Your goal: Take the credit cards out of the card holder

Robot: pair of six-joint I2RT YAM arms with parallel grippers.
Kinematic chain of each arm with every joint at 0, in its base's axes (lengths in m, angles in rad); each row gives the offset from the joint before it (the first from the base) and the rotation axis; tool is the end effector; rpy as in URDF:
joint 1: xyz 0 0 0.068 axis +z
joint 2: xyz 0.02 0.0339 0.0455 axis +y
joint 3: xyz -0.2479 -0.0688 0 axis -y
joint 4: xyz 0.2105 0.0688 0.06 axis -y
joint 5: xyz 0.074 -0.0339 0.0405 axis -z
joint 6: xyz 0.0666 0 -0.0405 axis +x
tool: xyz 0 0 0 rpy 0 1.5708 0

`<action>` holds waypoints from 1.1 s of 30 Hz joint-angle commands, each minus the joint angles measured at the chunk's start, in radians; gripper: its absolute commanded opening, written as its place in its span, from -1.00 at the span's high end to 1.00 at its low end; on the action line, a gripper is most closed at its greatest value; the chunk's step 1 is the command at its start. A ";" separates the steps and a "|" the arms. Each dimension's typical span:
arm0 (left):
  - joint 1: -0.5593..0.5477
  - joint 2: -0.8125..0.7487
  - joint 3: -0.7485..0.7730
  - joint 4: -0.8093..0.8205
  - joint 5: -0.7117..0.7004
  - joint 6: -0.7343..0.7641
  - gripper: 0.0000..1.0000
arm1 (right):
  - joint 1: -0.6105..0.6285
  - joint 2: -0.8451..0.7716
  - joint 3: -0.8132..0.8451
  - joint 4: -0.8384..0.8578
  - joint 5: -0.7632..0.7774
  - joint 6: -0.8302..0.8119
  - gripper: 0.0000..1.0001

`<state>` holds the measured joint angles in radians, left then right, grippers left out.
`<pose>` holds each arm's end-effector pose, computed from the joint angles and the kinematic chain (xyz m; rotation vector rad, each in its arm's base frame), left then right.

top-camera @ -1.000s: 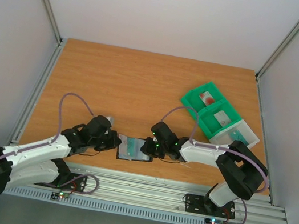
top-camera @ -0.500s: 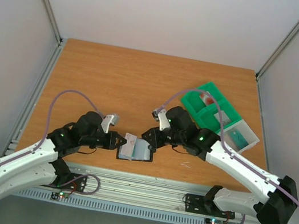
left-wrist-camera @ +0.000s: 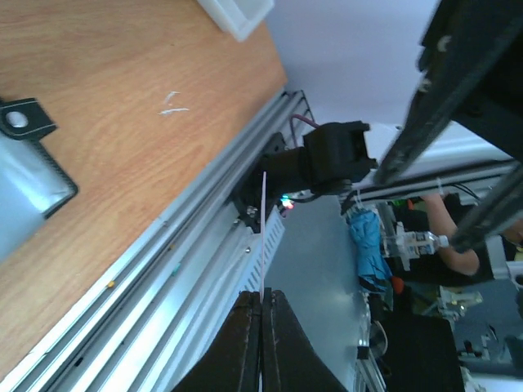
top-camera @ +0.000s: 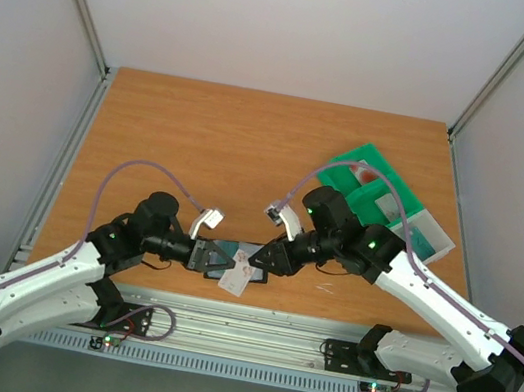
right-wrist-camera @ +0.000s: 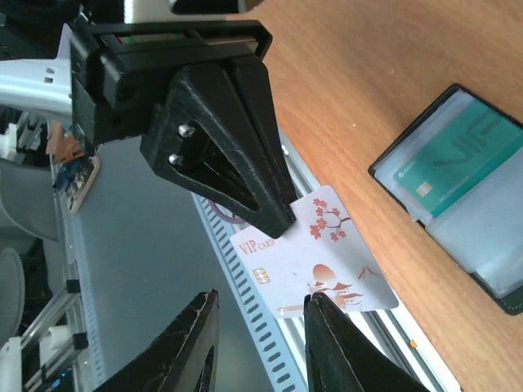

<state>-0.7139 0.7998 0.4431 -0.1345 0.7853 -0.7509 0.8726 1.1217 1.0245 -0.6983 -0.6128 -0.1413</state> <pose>0.0993 -0.1484 0.2169 0.5276 2.3082 -1.6283 0.1106 0.1913 0.2843 -1.4482 1.9638 1.0682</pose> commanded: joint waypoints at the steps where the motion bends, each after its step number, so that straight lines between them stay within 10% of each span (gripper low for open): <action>1: -0.009 -0.006 -0.017 0.110 0.100 0.011 0.99 | -0.010 0.012 0.037 -0.073 -0.048 -0.001 0.37; 25: -0.028 -0.074 -0.066 0.209 0.100 -0.029 0.99 | -0.013 0.202 0.179 -0.213 -0.088 -0.115 0.22; 33: -0.028 -0.099 -0.086 0.240 0.091 -0.051 0.99 | -0.018 0.165 0.147 -0.169 -0.169 -0.119 0.82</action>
<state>-0.7376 0.7204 0.3710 0.0338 0.8711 -0.7895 0.8631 1.3136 1.1652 -0.8837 -0.6956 -0.2481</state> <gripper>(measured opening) 0.007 0.140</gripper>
